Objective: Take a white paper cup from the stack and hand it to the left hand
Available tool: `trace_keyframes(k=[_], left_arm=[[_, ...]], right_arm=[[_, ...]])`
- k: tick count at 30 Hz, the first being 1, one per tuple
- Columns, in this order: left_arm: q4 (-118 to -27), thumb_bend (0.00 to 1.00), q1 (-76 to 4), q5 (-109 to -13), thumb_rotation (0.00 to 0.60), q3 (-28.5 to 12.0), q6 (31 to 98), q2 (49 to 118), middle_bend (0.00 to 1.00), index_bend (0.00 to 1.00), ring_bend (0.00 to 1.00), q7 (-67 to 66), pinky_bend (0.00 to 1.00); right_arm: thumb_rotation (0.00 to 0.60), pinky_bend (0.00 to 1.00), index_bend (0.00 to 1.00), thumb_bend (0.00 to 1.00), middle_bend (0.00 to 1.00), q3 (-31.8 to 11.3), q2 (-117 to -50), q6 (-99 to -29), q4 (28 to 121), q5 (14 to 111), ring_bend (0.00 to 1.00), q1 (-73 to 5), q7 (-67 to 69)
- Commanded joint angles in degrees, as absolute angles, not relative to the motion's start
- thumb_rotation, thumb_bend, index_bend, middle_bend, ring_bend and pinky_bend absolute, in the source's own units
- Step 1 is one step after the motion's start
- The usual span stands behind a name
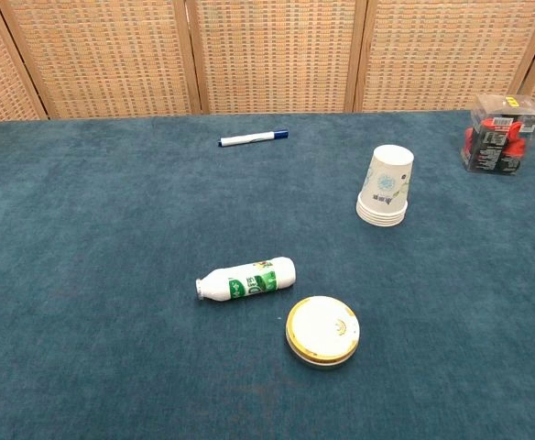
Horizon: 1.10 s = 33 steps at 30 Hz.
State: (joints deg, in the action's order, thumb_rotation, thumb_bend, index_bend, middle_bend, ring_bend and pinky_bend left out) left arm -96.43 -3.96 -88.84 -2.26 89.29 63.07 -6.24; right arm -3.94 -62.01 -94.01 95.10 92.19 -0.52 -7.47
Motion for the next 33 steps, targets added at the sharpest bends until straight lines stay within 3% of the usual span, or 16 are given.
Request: trace_keyframes(k=[1, 9, 17, 21, 29, 33], left_arm=[[-96.46, 0.03, -3.93, -88.75, 0.6, -2.24, 89.22, 63.05, 0.0, 0.0, 0.0, -6.35, 0.0], [-96.72, 0.03, -3.89, -88.27, 0.6, -2.53, 89.24, 63.07, 0.0, 0.0, 0.0, -6.78, 0.0], [-95.92, 0.03, -4.67, -86.43, 0.6, -3.41, 87.82, 63.92, 0.0, 0.0, 0.0, -7.86, 0.0], [-95.02, 0.04, -5.45, -84.45, 0.6, -4.15, 86.17, 64.68, 0.0, 0.0, 0.0, -8.29, 0.0], [-93.83, 0.04, -6.73, -80.09, 0.6, -5.84, 83.47, 65.62, 0.0, 0.0, 0.0, -9.48, 0.0], [-93.82, 0.04, -6.99, -79.02, 0.6, -6.24, 83.07, 65.77, 0.0, 0.0, 0.0, -10.02, 0.0]], right_arm=[[0.6, 0.0, 0.0, 0.0, 0.0, -3.88, -62.11, -93.65, 95.19, 92.12, 0.0, -0.63, -7.81], [0.6, 0.0, 0.0, 0.0, 0.0, -5.0, -62.04, -89.29, 94.75, 92.45, 0.0, -4.11, -8.5], [0.6, 0.01, 0.01, 0.0, 0.02, -9.88, -59.98, -73.89, 97.08, 91.05, 0.0, -16.68, -5.86], [0.6, 0.1, 0.03, 0.0, 0.07, -12.97, -60.7, -62.34, 98.66, 86.56, 0.0, -24.79, -3.2], [0.6, 0.13, 0.04, 0.0, 0.1, -17.32, -69.14, -44.24, 92.54, 74.84, 0.0, -39.38, -6.24], [0.6, 0.13, 0.06, 0.01, 0.1, -17.95, -74.49, -39.79, 86.1, 68.77, 0.0, -44.83, -10.79]])
